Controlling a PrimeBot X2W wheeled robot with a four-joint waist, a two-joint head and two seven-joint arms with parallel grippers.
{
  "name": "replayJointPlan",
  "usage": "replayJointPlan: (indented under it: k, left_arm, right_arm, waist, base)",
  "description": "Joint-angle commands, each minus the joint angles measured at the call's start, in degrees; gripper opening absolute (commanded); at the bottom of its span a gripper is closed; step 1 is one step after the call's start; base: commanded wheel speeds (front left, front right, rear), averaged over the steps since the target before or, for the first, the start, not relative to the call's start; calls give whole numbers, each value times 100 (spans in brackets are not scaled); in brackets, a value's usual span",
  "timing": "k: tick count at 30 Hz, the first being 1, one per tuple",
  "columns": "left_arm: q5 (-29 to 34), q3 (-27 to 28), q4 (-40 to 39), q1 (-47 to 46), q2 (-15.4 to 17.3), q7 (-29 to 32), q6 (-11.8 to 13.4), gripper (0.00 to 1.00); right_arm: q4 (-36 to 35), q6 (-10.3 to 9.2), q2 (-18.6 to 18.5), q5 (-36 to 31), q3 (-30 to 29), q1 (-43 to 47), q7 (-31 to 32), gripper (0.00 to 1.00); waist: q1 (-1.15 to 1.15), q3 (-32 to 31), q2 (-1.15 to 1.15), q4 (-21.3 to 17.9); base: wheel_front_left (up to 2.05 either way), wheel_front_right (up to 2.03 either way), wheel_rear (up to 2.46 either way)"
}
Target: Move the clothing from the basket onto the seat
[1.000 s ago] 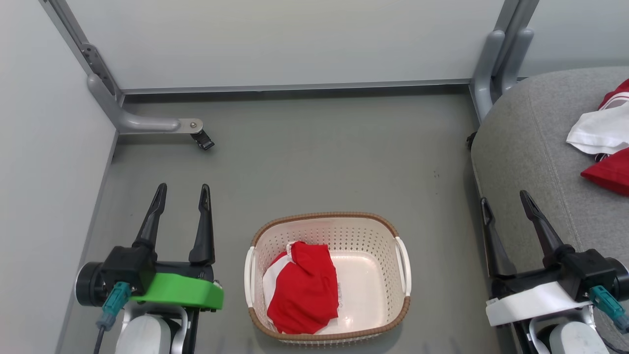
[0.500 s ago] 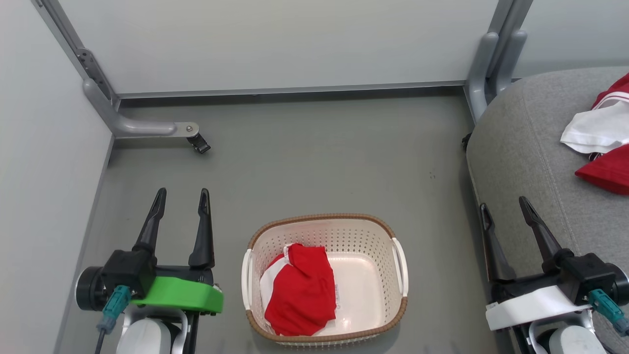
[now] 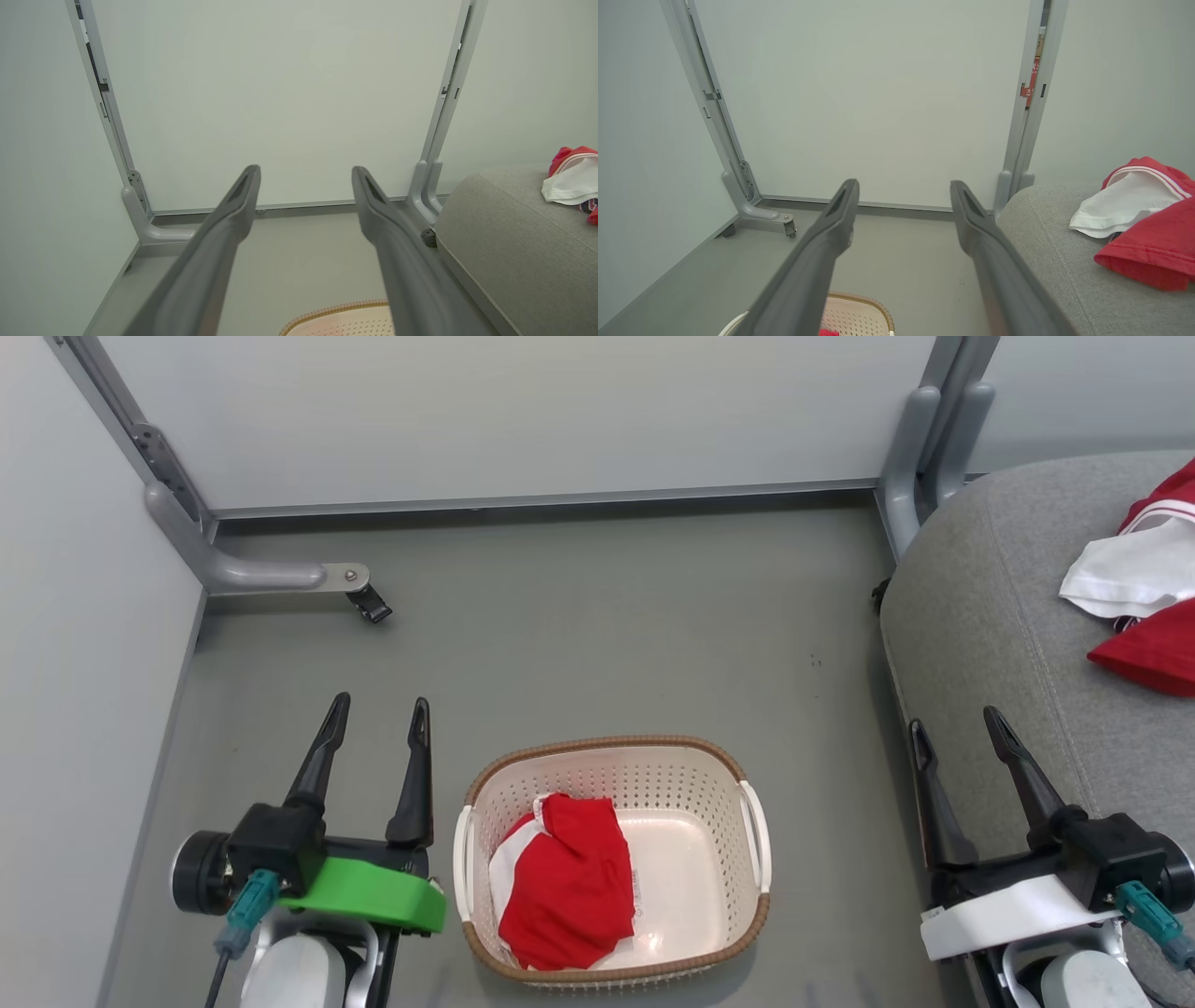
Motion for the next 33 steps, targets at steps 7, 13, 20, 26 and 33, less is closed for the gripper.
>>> replayJointPlan:
  k: [7,13,20,26,33]
  left_arm:
    - [298,-364,358,-570,82,-2,-159,100]
    - [401,-901,786,-1153,256,-1,-209,100]
    - [288,-1797,1450,-1961,599,-1,-211,100]
    - [148,-2526,2109,-2642,833,-2,-213,100]
    - [77,-3354,2962,-3322,973,-2,-212,100]
  right_arm:
    - [-30,-4,-12,-15,68,-205,-11,100]
    - [-155,-4,-14,-98,31,-421,-11,100]
    - [-281,-4,-13,-159,107,-764,-11,100]
    - [-404,-4,-14,-215,214,-1178,-11,100]
    - [-524,-4,-13,-271,363,-1641,-12,100]
  waist:
    - [0,219,0,-164]
    - [0,583,0,-351]
    - [0,1168,0,-626]
    - [0,1766,0,-859]
    - [0,2404,0,-1061]
  base:
    - [0,0,0]
    - [0,0,0]
    - [0,0,0]
    - [0,0,0]
    - [0,0,0]
